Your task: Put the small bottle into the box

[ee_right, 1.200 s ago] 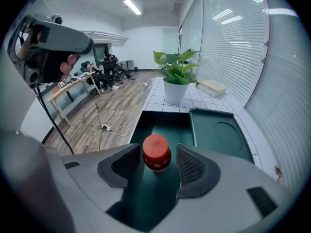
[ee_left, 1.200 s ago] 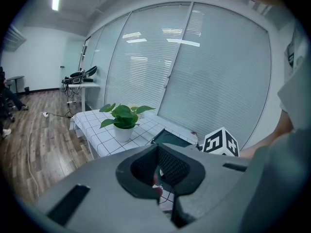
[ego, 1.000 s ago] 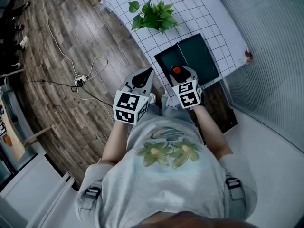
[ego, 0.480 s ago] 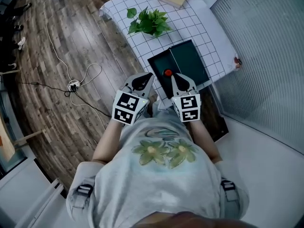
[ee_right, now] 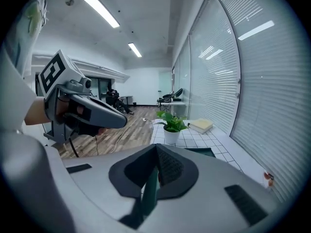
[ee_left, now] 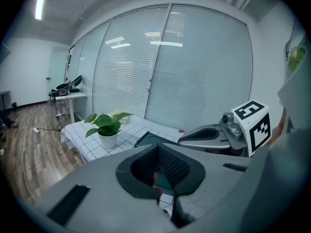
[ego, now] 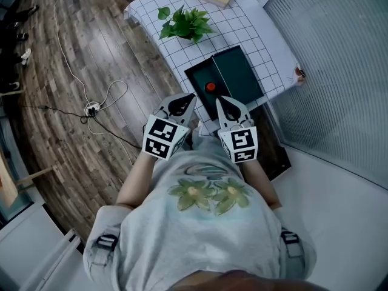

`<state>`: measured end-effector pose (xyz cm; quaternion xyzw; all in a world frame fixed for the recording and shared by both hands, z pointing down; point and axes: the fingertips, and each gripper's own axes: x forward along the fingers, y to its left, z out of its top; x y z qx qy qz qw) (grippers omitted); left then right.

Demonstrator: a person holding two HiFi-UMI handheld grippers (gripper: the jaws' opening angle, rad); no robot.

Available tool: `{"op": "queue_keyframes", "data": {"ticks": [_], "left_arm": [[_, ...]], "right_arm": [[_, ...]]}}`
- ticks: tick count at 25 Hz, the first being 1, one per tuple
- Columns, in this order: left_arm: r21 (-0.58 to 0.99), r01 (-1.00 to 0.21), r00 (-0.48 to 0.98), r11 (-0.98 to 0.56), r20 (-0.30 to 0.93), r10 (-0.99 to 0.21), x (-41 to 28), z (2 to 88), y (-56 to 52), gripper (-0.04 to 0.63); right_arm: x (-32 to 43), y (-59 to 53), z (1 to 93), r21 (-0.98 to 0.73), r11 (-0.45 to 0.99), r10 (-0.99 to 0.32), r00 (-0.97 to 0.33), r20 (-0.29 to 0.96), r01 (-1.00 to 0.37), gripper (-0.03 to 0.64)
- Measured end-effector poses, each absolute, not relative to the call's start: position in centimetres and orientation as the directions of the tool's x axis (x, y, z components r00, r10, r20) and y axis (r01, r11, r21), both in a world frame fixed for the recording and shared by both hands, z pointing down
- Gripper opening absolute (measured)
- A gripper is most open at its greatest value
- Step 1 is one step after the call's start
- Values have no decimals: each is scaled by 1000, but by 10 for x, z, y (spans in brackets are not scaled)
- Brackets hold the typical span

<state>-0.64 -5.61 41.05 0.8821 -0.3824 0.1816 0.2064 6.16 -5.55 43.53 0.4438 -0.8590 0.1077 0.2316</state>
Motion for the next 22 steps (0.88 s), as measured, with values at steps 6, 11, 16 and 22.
{"op": "queue_keyframes", "data": {"ticks": [6, 11, 16, 22], "left_arm": [[223, -752, 638, -621, 482, -600, -3, 410, -48, 8], [223, -757, 634, -614, 480, -606, 2, 410, -45, 8], [220, -768, 621, -602, 484, -616, 5, 410, -44, 8], [219, -779, 608, -588, 496, -620, 10, 413, -41, 8]], "right_arm": [[65, -48, 434, 33, 583, -714, -493, 497, -812, 8], [74, -45, 438, 26, 578, -710, -487, 509, -815, 8], [81, -44, 444, 26, 588, -696, -489, 525, -809, 8], [86, -44, 446, 18, 598, -683, -498, 535, -801, 8]]}}
